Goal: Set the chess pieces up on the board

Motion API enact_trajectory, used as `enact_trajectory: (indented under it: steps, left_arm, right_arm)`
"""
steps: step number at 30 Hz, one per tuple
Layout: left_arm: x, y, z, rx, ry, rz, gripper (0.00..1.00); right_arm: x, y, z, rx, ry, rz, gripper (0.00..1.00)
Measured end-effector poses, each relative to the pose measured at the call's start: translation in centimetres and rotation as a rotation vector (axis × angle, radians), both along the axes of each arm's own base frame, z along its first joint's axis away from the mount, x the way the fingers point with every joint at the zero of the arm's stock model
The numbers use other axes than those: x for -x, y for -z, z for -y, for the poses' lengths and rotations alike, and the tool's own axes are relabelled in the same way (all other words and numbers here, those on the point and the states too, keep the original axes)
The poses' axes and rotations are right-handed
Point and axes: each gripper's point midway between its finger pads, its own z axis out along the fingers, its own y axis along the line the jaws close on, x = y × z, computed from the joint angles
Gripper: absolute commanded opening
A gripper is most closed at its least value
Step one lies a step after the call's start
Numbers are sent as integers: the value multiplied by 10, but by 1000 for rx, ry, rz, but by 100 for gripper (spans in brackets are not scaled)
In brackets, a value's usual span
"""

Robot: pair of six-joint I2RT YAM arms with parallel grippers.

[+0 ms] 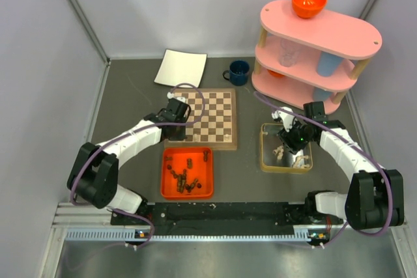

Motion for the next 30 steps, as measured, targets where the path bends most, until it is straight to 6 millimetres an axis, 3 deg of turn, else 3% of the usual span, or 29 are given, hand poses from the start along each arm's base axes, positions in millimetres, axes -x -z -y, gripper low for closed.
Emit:
enact_trajectory:
  steps: [4,23,26,30]
  left_arm:
    - [-3,1,1,-3,5,0,22]
    - [-5,-2,1,-13,13,2,47]
    - [-7,-6,2,-10,13,7,50]
    - [-10,-24,2,-1,12,43,64]
  right_arm:
    - [0,0,0,0,0,0,51]
    - [0,0,0,0,0,0,51]
    - [0,0,0,0,0,0,51]
    - [0,-2,-1,-6,-2,8,54]
